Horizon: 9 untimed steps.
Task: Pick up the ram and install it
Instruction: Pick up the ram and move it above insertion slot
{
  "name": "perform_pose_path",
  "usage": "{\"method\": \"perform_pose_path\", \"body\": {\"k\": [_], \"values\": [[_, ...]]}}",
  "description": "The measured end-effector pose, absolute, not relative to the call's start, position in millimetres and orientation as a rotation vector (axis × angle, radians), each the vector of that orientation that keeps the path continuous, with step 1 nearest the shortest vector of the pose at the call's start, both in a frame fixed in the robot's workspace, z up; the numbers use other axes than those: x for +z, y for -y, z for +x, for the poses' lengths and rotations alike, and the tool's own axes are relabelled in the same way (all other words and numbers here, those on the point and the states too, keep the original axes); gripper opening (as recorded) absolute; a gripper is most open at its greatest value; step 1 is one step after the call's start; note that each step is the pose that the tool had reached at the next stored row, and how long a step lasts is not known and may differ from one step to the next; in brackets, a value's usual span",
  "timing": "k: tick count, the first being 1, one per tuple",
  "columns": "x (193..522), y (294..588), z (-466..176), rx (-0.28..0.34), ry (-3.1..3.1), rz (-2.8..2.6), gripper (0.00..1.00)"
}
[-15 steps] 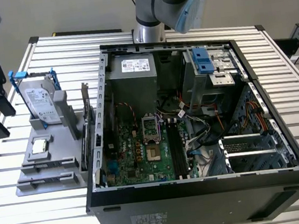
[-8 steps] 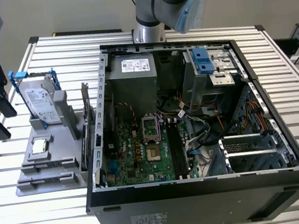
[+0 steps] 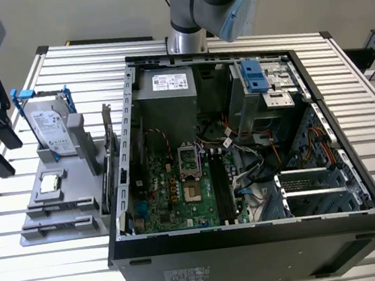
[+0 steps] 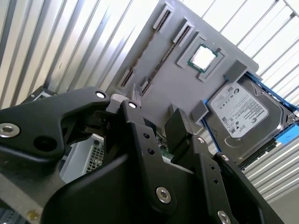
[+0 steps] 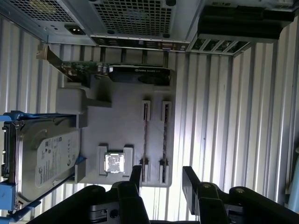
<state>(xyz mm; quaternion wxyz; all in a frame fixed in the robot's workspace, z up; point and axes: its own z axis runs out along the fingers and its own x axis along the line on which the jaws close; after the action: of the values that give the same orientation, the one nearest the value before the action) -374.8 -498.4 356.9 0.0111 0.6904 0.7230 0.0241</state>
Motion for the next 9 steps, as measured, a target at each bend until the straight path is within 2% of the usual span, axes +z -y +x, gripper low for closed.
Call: {"method": "perform_pose_path", "body": {"k": [9], "values": [[353.5,498.4,-374.8,0.075,-2.255,2.154,1.00]]}}
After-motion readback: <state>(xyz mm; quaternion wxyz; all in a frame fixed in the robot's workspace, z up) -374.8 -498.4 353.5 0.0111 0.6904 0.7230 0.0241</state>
